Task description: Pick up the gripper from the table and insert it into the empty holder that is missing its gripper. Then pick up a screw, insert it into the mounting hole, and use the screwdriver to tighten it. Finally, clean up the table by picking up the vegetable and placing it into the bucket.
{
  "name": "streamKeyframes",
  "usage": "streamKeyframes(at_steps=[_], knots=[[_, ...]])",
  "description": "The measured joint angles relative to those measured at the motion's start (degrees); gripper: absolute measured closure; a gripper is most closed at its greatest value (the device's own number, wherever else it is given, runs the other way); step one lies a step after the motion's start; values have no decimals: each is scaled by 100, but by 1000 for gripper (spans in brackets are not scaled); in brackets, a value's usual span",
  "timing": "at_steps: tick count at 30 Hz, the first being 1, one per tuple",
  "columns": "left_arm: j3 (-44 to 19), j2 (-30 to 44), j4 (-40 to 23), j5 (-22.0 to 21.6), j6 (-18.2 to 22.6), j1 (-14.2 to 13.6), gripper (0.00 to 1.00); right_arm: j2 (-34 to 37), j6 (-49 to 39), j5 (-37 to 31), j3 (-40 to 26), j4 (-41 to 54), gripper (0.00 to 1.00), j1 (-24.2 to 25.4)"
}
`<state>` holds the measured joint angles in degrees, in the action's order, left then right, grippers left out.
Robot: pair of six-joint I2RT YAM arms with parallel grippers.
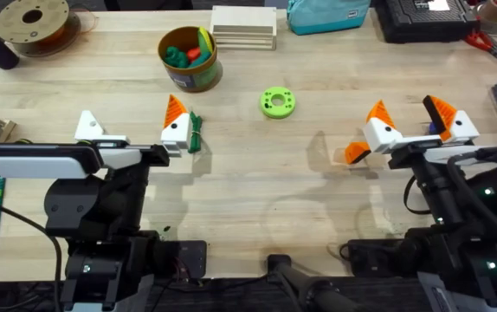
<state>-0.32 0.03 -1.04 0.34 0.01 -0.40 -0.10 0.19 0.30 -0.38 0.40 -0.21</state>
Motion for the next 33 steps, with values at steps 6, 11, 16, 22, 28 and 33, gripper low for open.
streamKeyframes(at_steps=[6, 11, 16, 22, 28, 33], knots=[[0, 0, 0, 4, -2, 0, 15, 0, 0, 5, 0, -8, 98, 0], [-54, 0, -222, 4, -9, 0, 14, 0, 0, -7, 0, -325, 97, 0], [-911, 125, -1495, 26, -24, 0, 14, 119, 149, -24, -563, 822, 96, 0], [-3311, 1221, -3615, 489, -25, 0, 14, 1034, 259, -22, -2810, 3204, 96, 0], [-5267, 2870, -5940, 1048, -26, 0, 13, 2074, 263, -22, -4901, 5009, 96, 0], [-5792, 4076, -6169, 1206, -68, 0, 14, 2393, 264, -22, -5390, 5413, 96, 0]])
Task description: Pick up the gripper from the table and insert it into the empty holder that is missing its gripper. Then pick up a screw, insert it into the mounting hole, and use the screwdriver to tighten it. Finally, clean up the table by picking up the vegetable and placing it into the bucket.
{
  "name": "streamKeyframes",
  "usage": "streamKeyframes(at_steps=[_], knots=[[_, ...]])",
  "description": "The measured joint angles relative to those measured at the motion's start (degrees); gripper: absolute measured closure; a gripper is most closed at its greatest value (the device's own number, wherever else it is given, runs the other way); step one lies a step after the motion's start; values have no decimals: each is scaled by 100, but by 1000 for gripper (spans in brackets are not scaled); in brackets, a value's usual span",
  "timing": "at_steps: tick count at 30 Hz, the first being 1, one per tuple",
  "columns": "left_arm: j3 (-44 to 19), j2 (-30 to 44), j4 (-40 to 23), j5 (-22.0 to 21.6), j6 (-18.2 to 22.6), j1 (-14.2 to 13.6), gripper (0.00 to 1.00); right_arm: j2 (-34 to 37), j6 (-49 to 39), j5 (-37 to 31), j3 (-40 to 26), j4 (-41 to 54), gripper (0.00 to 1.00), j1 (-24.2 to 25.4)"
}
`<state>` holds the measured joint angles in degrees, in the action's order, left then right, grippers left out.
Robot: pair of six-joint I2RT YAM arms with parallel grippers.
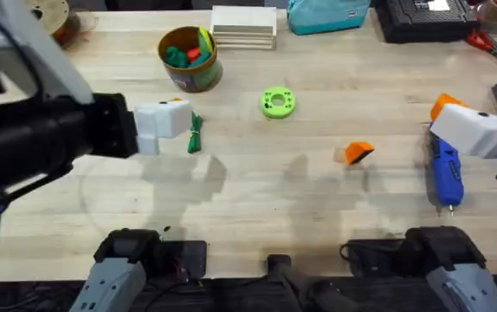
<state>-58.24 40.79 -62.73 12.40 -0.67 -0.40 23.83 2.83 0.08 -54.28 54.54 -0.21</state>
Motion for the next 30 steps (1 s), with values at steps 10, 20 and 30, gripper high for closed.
streamKeyframes(at_steps=[10, 20, 30], knots=[[0, 489, 236, 387, -42, 0, 594, 0, 1, 0, 0, 5, 96, 0], [0, 501, 645, 989, -88, 0, 15, 0, 16, 0, 0, 5, 97, 0], [12, 503, 761, 1224, 53, -3, 14, 0, 16, 0, 0, 5, 96, 0]])
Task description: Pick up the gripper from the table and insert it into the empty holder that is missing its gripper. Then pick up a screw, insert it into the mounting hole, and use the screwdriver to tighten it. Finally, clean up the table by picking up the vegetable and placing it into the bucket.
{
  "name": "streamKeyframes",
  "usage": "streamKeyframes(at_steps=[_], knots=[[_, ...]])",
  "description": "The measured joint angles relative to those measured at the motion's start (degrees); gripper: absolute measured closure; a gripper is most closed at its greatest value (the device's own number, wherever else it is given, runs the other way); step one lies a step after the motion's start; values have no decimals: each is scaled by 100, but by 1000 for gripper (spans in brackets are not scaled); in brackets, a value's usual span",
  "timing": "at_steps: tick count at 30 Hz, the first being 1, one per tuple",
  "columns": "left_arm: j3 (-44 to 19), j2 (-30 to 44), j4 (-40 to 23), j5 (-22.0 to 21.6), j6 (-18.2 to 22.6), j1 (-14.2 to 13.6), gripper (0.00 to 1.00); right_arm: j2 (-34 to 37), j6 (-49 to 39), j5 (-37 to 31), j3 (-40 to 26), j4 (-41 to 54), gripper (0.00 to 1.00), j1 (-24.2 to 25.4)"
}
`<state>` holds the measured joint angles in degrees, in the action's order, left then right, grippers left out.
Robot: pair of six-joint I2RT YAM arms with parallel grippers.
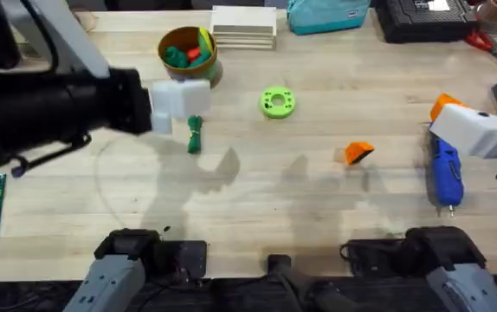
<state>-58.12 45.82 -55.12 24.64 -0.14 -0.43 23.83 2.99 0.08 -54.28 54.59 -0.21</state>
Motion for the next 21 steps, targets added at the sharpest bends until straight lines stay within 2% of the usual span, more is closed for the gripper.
streamKeyframes(at_steps=[3, 5, 9, 13, 18, 21], knots=[[145, -22, 936, 147, 142, -126, 14, 0, 1, 0, 0, 0, 96, 0], [428, -131, 1729, 238, 203, -318, 14, 0, -1, 0, 0, 0, 96, 0], [1483, -807, 3277, 340, 283, -760, 14, 0, 0, 0, 0, 0, 96, 0], [2758, -1907, 4584, 428, 317, -1142, 14, 0, 1, 0, 0, 0, 96, 0], [4108, -3074, 5531, 455, 316, -1435, 14, 0, 0, 0, 0, 0, 96, 0], [4800, -3666, 5753, 453, 228, -1501, 14, 0, -1, 0, 0, 0, 96, 0]])
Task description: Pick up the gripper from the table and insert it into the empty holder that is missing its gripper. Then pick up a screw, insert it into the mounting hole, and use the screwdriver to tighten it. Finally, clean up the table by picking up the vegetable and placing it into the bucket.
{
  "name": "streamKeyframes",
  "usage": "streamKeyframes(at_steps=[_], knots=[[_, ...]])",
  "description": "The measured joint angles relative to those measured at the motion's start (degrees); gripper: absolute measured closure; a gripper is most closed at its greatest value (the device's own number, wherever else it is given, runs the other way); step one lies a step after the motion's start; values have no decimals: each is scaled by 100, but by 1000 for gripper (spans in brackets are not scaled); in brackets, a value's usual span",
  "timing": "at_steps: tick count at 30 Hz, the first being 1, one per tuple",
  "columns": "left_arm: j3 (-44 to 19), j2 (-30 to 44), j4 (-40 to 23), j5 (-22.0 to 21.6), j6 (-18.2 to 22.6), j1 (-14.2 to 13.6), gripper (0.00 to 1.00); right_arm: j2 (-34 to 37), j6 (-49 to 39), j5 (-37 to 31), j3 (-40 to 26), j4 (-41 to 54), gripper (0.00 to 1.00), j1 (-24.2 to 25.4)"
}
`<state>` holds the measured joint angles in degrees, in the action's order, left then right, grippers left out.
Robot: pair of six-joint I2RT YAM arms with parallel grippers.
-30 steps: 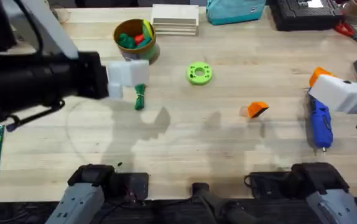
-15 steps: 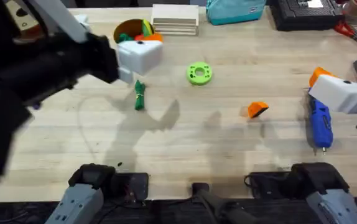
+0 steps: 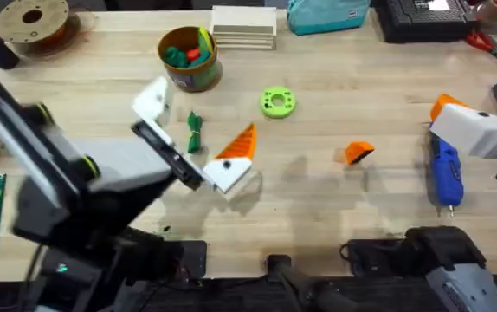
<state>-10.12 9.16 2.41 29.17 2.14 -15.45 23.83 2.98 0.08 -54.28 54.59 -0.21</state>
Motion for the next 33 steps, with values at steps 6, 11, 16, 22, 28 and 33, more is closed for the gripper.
streamKeyframes(at_steps=[6, 11, 16, 22, 28, 33], knots=[[779, -871, 96, 4, -243, -8, 14, 0, 2, 0, 0, 0, 96, 0], [923, -890, -332, 67, -416, -68, 14, 0, 2, 0, 0, 0, 96, 0], [936, -885, -622, 180, -522, -241, 14, 0, 2, 0, 0, 1, 96, 0], [935, -886, -622, 216, -546, -249, 14, 0, 2, 0, 0, 0, 96, 0], [935, -887, -621, 237, -562, -249, 14, -1, 2, 0, 0, 0, 96, 0], [935, -884, -622, 238, -562, -249, 14, 0, 2, 0, 0, 2, 96, 0]])
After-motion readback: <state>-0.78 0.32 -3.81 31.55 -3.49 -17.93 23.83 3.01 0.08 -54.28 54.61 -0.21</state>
